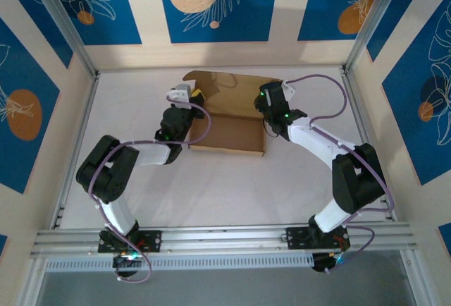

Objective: Fold the paper box

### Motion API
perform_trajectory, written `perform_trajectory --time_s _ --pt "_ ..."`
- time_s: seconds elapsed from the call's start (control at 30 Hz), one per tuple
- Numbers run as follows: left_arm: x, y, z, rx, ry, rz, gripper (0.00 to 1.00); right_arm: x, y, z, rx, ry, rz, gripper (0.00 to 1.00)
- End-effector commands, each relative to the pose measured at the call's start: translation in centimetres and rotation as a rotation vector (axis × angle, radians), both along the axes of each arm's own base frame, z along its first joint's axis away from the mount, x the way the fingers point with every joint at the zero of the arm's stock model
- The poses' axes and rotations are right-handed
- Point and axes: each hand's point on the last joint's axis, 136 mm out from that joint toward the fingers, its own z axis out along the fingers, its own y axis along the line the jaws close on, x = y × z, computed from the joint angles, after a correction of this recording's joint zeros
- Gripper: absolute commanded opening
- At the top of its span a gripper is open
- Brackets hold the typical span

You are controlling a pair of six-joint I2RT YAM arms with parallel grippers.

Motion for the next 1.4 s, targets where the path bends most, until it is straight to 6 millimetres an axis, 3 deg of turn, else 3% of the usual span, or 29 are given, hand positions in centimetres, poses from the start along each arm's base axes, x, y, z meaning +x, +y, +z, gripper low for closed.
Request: perform_trajectory --time_s 0.0,0.43,0.6,0.87,1.0,1.2,1.37 --pt "-2.5 -3.3 -0.4 -0.017 -0.008 -0.153 0.19 -0.9 3.1 1.6 0.022 -0.068 0.152 0.35" --pt "-6.1 -2.8 -4.7 -0.001 -0.016 -0.242 0.17 -5.5 3.4 -1.5 -0.086 -0.260 0.342 0.33" --pt "-7.0 -3.3 -6.3 0.040 0.010 -0.260 0.18 -6.8 2.9 -3.2 -0.097 -0.252 0.359 0.33" --pt "-7.1 -2.4 -8.7 0.126 0.036 -0.209 0.21 -7.9 1.2 -5.8 -0.146 -0.194 0.336 0.36" --pt "-7.0 -2.4 -9.3 0.163 0.034 -0.201 0.20 -8.1 1.2 -5.6 -0.156 -0.196 0.359 0.41" --pt "-6.7 -2.5 -8.2 0.184 -0.005 -0.188 0.16 -8.6 1.2 -3.8 -0.141 -0.221 0.412 0.64" --pt "-6.4 -2.5 -8.5 0.231 0.009 -0.176 0.13 -10.4 1.7 -1.8 -0.124 -0.261 0.512 0.73"
